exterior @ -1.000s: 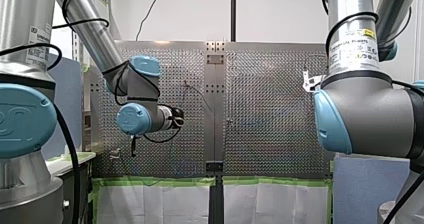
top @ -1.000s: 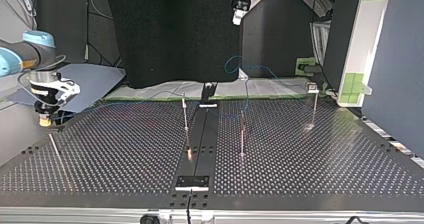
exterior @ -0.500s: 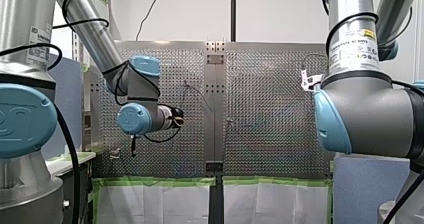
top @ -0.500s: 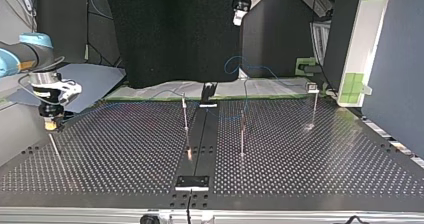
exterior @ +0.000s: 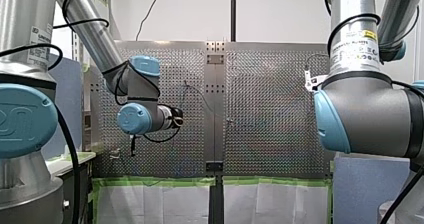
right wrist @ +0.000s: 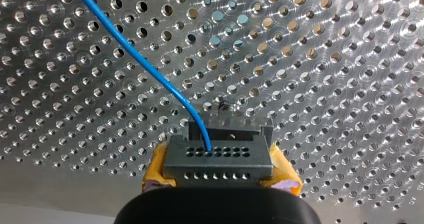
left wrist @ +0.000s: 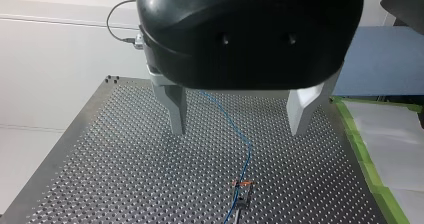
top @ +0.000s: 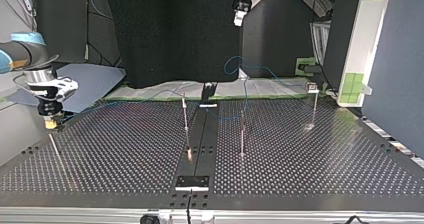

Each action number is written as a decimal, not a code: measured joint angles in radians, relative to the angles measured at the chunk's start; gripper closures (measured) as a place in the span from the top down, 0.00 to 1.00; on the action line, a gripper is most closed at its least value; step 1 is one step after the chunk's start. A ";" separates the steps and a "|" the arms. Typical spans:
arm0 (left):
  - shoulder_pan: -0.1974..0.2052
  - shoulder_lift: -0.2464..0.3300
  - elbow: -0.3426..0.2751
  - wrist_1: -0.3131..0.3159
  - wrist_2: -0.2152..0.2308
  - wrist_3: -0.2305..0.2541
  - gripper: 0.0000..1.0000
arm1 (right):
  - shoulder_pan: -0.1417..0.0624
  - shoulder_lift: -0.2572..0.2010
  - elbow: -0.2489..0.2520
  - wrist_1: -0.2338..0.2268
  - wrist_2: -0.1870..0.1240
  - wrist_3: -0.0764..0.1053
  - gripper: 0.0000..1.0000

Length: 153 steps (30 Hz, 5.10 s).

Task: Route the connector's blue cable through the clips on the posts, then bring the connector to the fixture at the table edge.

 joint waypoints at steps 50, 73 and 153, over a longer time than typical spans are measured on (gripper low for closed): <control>0.007 0.000 0.001 0.004 0.000 0.000 1.00 | -0.055 0.028 -0.033 -0.019 -0.143 -0.031 0.00; 0.007 0.000 0.002 0.004 -0.001 0.000 1.00 | -0.016 0.038 -0.031 -0.035 -0.098 0.028 0.00; 0.007 -0.001 0.002 0.004 -0.002 -0.002 1.00 | -0.002 0.047 -0.036 -0.077 -0.074 0.064 0.98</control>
